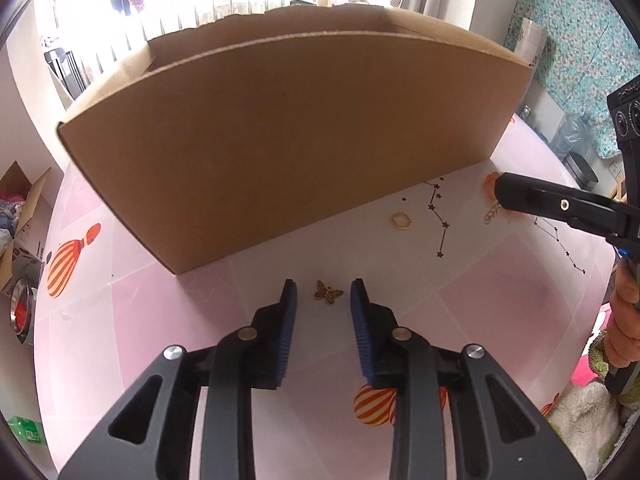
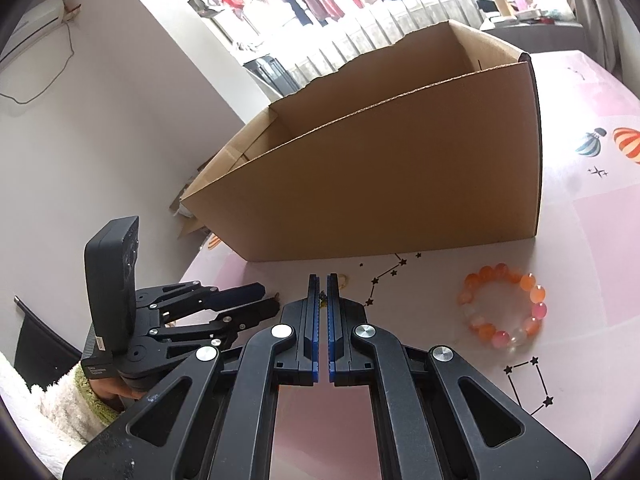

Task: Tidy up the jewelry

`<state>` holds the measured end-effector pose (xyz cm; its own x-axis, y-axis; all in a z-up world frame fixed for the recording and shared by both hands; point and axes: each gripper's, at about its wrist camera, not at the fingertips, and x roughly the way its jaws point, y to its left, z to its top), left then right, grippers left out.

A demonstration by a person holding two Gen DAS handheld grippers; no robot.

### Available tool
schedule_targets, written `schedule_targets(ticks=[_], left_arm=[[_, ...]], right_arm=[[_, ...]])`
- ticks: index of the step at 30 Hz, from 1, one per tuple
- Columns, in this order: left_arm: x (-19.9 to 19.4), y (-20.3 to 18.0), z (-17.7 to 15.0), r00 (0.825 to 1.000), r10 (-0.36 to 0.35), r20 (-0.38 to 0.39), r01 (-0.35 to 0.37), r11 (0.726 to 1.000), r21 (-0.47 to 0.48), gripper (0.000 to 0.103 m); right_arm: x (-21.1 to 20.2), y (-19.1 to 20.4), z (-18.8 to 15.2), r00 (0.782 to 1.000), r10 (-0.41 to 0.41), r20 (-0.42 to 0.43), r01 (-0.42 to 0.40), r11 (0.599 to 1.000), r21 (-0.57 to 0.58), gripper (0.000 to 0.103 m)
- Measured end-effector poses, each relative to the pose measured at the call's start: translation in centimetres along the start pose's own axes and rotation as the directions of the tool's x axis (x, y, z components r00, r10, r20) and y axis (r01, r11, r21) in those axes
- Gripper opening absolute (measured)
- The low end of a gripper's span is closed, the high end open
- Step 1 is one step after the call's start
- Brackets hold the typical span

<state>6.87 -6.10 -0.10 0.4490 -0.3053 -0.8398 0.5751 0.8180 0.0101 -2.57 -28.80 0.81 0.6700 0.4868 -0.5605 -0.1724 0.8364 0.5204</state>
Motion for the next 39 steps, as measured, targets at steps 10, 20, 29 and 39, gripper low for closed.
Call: schedule_targets(ticks=[10, 20, 29, 39], left_arm=[[0.4, -2.1, 0.4, 0.999, 0.043, 0.004, -0.044, 0.998, 0.041, 0.012], [0.1, -1.9, -0.1, 0.999, 0.016, 0.028, -0.017, 0.999, 0.040, 0.012], [-4.7, -0.4, -0.3, 0.991, -0.015, 0.133, 0.013, 1.000, 0.012, 0.012], [-11.6, 1.8, 5.8, 0.949, -0.064, 0.308, 0.053, 0.998, 0.044, 0.012]], right_arm=[[0.0, -0.2, 0.0, 1.000, 0.017, 0.001, -0.017, 1.000, 0.010, 0.001], [-0.2, -0.2, 0.1, 1.000, 0.016, 0.005, -0.016, 1.000, 0.009, 0.001], [-1.1, 0.8, 0.9, 1.000, 0.016, 0.026, -0.015, 1.000, -0.021, 0.001], [-4.9, 3.8, 8.9, 0.991, 0.067, 0.115, -0.041, 0.976, -0.214, 0.001]])
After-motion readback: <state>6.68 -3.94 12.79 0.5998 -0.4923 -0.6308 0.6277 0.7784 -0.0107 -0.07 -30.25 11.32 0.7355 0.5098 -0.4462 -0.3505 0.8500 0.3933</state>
